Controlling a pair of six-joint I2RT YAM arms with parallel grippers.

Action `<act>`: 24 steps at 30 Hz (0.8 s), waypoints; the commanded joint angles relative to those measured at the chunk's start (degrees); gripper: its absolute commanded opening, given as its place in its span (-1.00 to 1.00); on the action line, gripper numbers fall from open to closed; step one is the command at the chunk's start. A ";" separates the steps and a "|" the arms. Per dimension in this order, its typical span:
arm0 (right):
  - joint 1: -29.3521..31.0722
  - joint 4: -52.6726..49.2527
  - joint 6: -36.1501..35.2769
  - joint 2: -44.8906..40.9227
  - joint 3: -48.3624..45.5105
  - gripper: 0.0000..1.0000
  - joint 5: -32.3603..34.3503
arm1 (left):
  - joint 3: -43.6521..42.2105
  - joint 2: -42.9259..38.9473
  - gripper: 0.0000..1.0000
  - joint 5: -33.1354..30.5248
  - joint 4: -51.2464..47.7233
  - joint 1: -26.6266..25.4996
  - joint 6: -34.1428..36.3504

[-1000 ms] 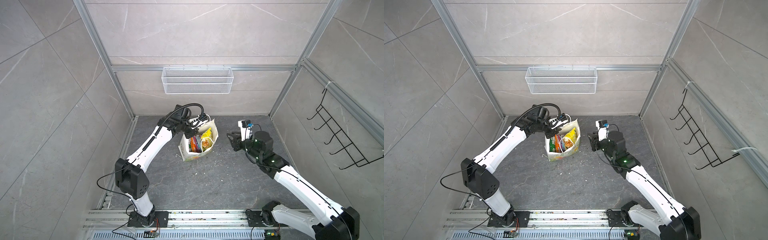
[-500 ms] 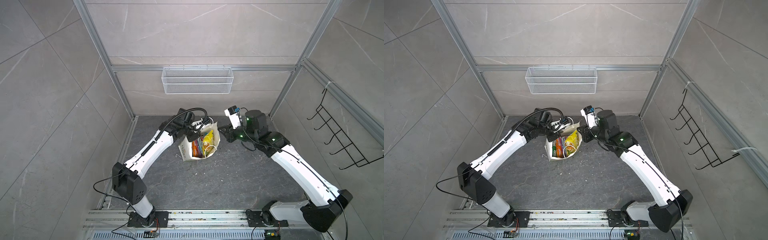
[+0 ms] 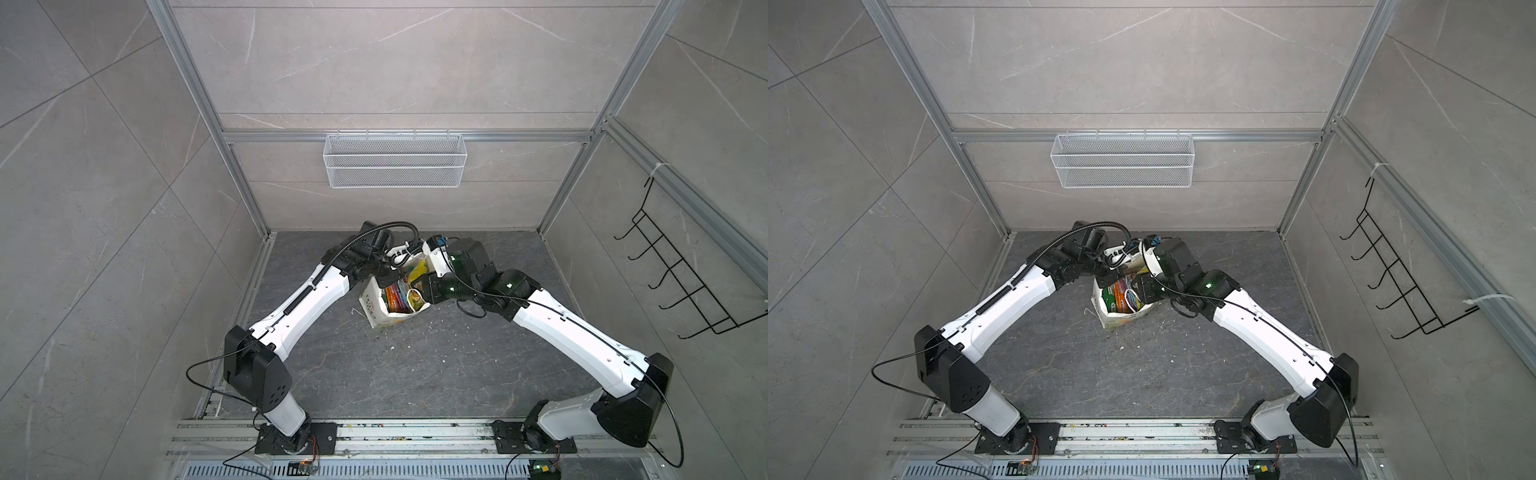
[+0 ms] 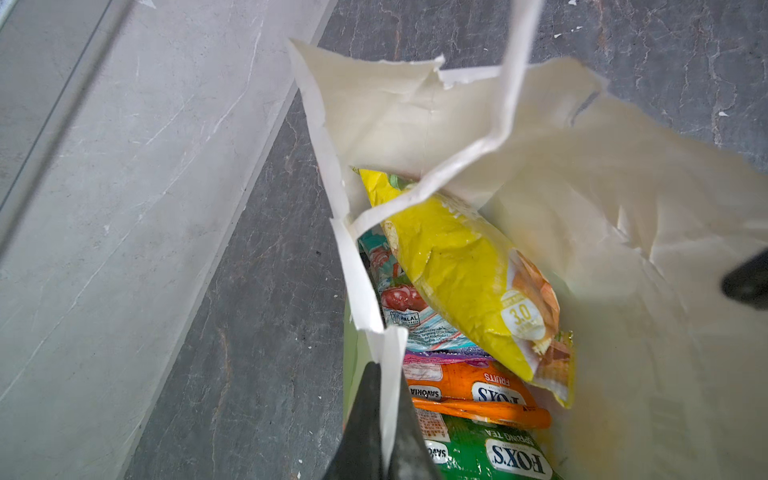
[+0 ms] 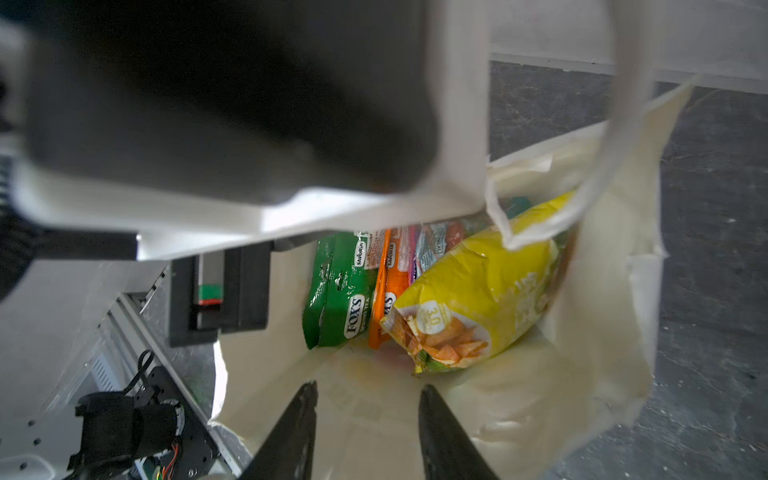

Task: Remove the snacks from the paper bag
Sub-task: 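Lower the right gripper into the bag and grasp the yellow chip packet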

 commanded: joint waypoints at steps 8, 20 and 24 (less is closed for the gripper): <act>0.78 -1.70 2.10 -0.84 0.07 0.04 11.04 | 0.06 -4.98 -1.00 0.95 5.05 -1.29 -0.61; -8.48 -7.85 -2.02 0.99 9.34 -0.10 -2.56 | -0.53 -5.96 -1.00 1.68 6.17 -1.37 -0.67; -7.74 -9.67 -3.02 2.93 11.75 -0.22 -4.70 | -0.60 -6.13 -1.00 1.72 6.27 -1.51 -0.71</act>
